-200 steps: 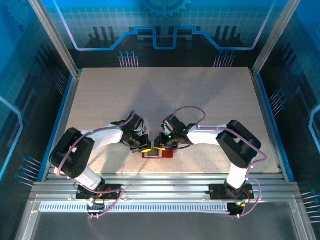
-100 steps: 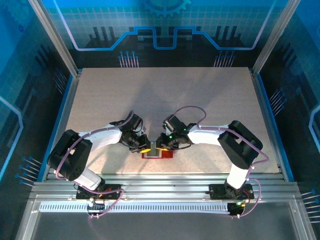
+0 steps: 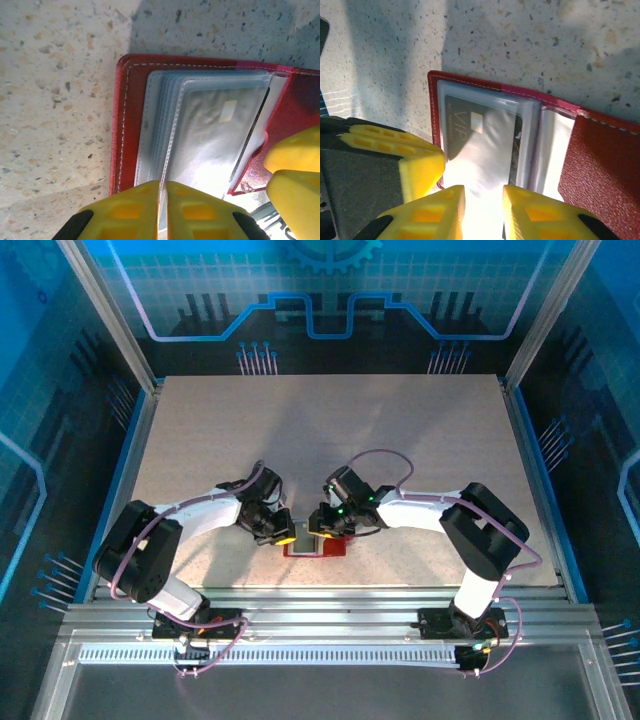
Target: Take the credit cards out of the card holder
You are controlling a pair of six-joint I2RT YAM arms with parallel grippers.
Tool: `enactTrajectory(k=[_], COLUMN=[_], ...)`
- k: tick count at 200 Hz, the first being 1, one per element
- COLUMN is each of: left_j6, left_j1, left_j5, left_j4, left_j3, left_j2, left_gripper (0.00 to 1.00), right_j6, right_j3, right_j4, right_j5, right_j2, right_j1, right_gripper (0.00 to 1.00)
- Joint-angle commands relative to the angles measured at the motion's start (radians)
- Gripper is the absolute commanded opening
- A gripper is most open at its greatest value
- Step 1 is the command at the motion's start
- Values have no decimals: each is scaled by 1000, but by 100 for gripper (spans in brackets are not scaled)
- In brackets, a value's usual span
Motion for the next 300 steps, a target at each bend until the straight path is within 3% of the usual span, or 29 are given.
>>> enactTrajectory(k=[1, 95, 300], left_j6=[26, 21, 25], left_j1=[5, 5, 4], left_j5=[-8, 5, 9], left_j4=[-30, -16, -22], left_j3=[15, 7, 7], left_j2=[12, 25, 29], left_gripper=[11, 11, 12], right_j6=[15, 22, -41], right_j3=[5, -10, 37], right_j4=[26, 51, -115], right_j5=[-23, -34, 46], right_j2=[19, 65, 39], right_j1=[-10, -11, -10], right_gripper=[25, 25, 25])
